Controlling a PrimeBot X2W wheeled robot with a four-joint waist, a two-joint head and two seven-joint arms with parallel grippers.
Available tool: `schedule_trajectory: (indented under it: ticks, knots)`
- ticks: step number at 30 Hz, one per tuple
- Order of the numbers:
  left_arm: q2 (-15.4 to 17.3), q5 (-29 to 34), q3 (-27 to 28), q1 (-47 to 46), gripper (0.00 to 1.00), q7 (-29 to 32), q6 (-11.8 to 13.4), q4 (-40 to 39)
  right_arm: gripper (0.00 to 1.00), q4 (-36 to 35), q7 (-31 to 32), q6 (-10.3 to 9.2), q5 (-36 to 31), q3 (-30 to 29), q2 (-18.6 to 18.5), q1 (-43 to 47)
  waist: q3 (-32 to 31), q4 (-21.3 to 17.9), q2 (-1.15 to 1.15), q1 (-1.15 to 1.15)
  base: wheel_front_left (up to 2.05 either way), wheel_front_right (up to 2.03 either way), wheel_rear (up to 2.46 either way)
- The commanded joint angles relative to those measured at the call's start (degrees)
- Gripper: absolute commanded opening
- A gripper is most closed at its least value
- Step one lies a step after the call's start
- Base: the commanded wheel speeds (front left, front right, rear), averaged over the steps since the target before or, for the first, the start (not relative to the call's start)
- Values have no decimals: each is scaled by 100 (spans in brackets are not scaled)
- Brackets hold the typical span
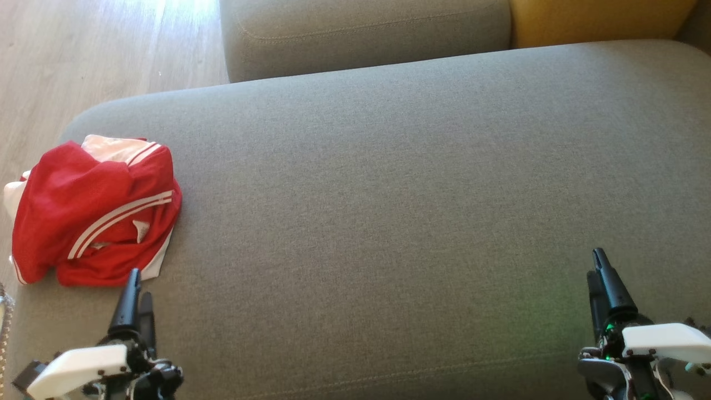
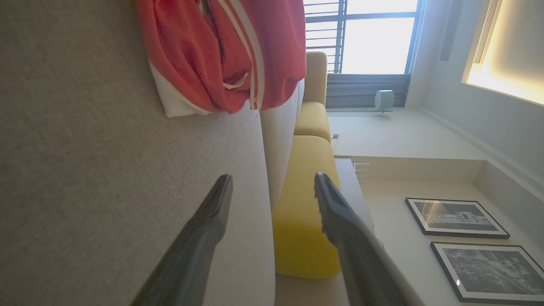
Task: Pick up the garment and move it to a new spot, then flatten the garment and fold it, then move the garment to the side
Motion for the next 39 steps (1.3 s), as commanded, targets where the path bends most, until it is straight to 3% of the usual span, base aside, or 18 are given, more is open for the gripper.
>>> schedule_trajectory:
  ticks: [1, 10, 22, 28, 39]
  knots:
    - [57, 127, 140, -322, 100, -56, -25, -258, 100, -274, -72, 1, -172, -28, -32, -292, 1, 0, 0, 0, 0, 0, 0]
    - [63, 479, 403, -440, 100, -207, -6, -537, 100, -786, -224, 1, -1227, -19, -33, -417, 5, 11, 0, 0, 0, 0, 0]
    - [71, 1200, 451, -552, 100, -407, 332, -1339, 100, -1563, -427, 1, -2769, 357, -39, -639, 21, 12, 0, 0, 0, 0, 0]
    - [75, 2124, 213, -607, 100, -508, 549, -1992, 100, -1968, -528, 1, -3409, 476, -43, -746, 51, 11, 0, 0, 0, 0, 0]
    - [131, 4188, -789, -600, 100, -692, 1102, -2520, 100, -2182, -714, 1, -4379, 699, -48, -673, 45, -1, 0, 0, 0, 0, 0]
